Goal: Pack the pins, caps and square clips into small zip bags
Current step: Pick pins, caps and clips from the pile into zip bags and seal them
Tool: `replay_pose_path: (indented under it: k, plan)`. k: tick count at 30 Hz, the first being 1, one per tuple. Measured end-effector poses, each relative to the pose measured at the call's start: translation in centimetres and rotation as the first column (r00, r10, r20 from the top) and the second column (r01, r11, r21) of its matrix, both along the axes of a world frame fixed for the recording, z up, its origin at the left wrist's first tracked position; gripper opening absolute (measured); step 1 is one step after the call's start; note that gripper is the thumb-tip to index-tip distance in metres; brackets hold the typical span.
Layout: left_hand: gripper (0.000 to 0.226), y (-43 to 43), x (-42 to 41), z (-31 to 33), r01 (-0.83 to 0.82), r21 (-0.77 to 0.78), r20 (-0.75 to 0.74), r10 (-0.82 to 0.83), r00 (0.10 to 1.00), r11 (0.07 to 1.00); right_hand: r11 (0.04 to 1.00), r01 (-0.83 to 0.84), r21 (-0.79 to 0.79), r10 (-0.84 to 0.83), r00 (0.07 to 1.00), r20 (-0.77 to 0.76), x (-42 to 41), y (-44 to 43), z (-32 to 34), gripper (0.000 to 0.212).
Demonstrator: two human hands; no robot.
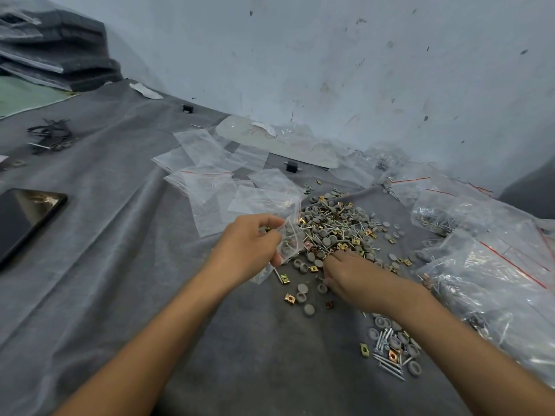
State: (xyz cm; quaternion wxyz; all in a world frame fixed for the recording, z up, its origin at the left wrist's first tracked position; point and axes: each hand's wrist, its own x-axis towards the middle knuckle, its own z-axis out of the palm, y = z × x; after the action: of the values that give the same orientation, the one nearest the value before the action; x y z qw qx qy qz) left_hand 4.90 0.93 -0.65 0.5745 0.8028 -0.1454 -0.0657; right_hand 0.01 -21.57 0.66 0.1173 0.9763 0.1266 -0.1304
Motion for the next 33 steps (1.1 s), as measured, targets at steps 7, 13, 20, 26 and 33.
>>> replay_pose_path:
  k: [7, 13, 20, 26, 33]
  plan:
    - [0.036, -0.3, 0.1, 0.1, 0.013, 0.010, 0.000, -0.013, 1.000, 1.000, 0.841, 0.146, 0.521, -0.220, 0.972, 0.084, -0.3, 0.7, 4.1, 0.016]
    - [0.033, -0.5, 0.0, 0.0, 0.006, -0.013, 0.009, -0.005, 1.000, 1.000, 0.823, 0.033, 0.567, -0.166, 0.968, 0.186, 0.8, 4.8, 5.7, 0.012]
    - [0.035, -0.5, 0.0, -0.1, 0.007, 0.001, 0.007, -0.007, 1.000, 1.000, 0.880, 0.155, 0.450, -0.237, 0.963, 0.131, -0.3, 0.9, 6.2, 0.017]
    - [0.034, -0.6, 0.0, -0.3, 0.022, -0.006, 0.009, -0.022, 1.000, 1.000, 0.960, 0.278, -0.024, -0.279, 0.958, -0.067, -2.3, -1.9, 2.9, 0.028]
    - [0.035, -0.6, -0.1, -0.6, 0.029, -0.019, 0.004, -0.029, 1.000, 0.999, 0.908, 0.350, 0.233, -0.340, 0.937, -0.082, -2.4, -1.7, 2.3, 0.031]
